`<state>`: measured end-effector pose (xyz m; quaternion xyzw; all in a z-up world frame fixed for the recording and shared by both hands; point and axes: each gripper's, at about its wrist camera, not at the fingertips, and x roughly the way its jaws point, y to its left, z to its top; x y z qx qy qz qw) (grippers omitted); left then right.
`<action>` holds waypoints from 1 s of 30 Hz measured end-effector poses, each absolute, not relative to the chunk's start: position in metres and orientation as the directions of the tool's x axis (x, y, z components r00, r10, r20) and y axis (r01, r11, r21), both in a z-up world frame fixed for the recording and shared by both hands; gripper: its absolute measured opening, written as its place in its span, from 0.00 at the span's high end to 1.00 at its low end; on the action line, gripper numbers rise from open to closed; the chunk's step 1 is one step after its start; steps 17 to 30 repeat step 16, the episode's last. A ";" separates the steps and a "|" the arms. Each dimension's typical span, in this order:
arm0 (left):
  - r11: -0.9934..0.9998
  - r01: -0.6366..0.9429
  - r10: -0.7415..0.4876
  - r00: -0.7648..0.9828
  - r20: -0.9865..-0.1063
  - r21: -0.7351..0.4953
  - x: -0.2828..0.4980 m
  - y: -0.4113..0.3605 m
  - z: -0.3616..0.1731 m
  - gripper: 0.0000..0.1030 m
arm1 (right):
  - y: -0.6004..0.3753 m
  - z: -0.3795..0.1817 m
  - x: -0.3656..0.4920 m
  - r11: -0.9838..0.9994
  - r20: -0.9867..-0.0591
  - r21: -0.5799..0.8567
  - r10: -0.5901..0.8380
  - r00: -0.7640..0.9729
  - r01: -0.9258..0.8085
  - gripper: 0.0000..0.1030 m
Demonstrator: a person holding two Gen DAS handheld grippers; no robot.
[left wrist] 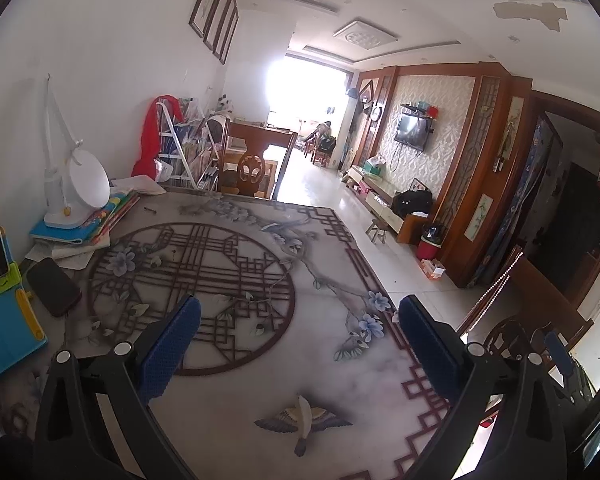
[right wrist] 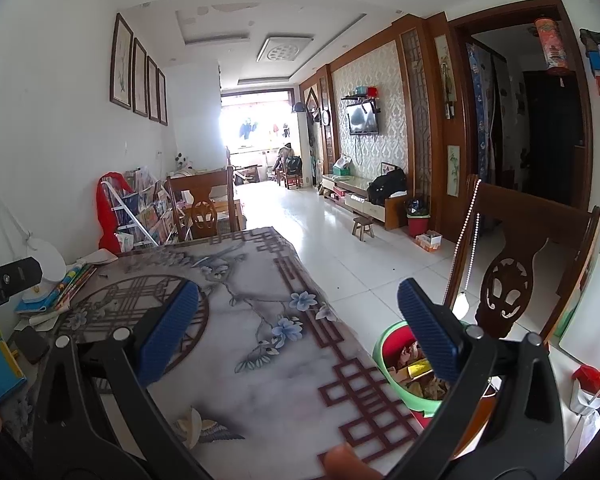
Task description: Collect trash
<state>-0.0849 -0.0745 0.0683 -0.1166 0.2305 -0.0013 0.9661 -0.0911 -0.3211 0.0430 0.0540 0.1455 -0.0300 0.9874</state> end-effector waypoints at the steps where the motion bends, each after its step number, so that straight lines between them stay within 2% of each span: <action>1: 0.973 -0.053 -0.055 0.892 -0.448 -0.226 -0.084 -0.073 0.069 0.08 | -0.321 0.043 -0.090 0.993 -0.294 0.098 -0.042 0.955 0.073 0.05; 8: 0.970 -0.075 -0.048 0.875 -0.482 -0.232 -0.074 -0.066 0.058 0.08 | -0.317 0.033 -0.077 0.994 -0.334 0.091 -0.019 0.943 0.053 0.05; 11: 0.972 -0.117 -0.005 0.859 -0.512 -0.206 -0.060 -0.053 0.045 0.08 | -0.308 0.022 -0.059 0.997 -0.383 0.082 0.024 0.923 0.008 0.05; 16: 0.963 -0.258 0.146 0.742 -0.654 -0.078 -0.003 0.001 -0.016 0.08 | -0.281 -0.013 -0.004 0.994 -0.476 0.049 0.112 0.872 -0.101 0.05; 30: 0.963 -0.258 0.146 0.742 -0.654 -0.078 -0.003 0.001 -0.016 0.08 | -0.281 -0.013 -0.004 0.994 -0.476 0.049 0.112 0.872 -0.101 0.05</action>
